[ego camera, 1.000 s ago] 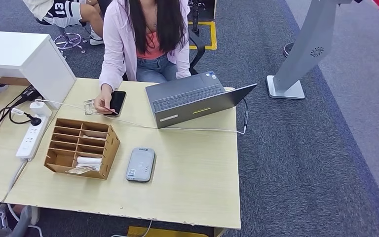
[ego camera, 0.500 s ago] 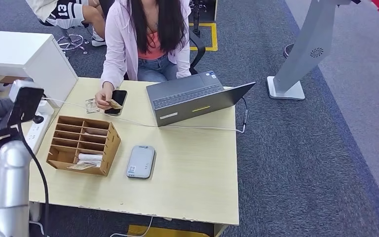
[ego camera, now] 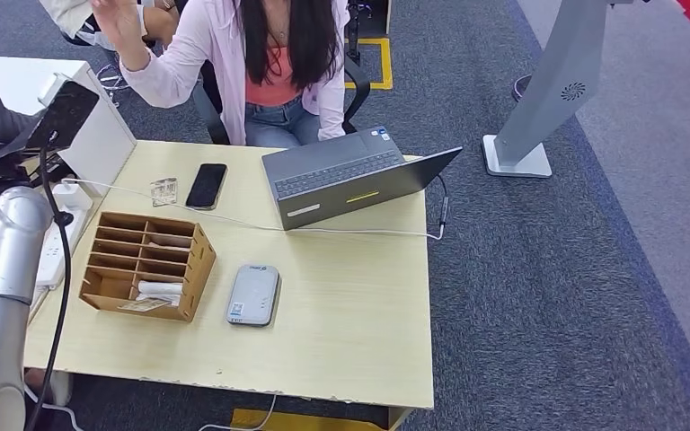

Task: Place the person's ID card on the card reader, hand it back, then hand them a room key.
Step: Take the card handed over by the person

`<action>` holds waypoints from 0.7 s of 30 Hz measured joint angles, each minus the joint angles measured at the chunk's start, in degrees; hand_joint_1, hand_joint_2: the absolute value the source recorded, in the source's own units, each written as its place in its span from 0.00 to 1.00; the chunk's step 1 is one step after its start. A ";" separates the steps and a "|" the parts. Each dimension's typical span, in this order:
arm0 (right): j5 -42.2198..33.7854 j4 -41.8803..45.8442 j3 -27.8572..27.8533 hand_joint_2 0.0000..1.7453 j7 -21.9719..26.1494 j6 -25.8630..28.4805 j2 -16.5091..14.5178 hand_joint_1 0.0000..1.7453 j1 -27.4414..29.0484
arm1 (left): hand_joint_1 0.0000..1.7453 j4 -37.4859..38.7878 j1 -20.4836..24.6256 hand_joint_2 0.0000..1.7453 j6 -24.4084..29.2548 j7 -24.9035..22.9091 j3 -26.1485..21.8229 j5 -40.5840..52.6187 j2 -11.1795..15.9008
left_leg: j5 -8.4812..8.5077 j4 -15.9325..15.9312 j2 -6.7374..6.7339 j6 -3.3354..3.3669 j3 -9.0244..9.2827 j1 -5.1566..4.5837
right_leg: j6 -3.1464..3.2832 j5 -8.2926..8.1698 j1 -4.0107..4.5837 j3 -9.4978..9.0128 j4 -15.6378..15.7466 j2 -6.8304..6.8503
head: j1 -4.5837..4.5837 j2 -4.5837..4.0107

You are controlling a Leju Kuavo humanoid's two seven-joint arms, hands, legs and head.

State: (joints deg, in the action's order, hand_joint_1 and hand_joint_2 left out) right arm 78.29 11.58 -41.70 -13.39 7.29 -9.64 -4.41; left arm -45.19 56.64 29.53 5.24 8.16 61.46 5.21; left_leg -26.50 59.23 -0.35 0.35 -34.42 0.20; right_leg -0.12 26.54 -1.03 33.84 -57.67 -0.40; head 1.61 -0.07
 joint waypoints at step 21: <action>0.62 -0.02 0.90 1.00 2.32 0.78 0.00 0.00 0.04 | 1.00 4.05 -0.88 1.00 1.33 -0.06 0.58 1.07 0.08 | 0.00 0.00 0.01 0.00 -0.05 0.00 | 0.00 0.00 0.00 0.02 0.00 0.01 | 0.01 0.00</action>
State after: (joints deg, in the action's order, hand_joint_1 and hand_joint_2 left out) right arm 78.91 11.56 -40.80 -11.08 8.07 -9.64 -4.37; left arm -41.13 55.76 30.86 5.18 8.74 62.53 5.29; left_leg -26.50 59.23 -0.34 0.35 -34.48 0.20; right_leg -0.13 26.54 -1.03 33.87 -57.67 -0.38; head 1.61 -0.07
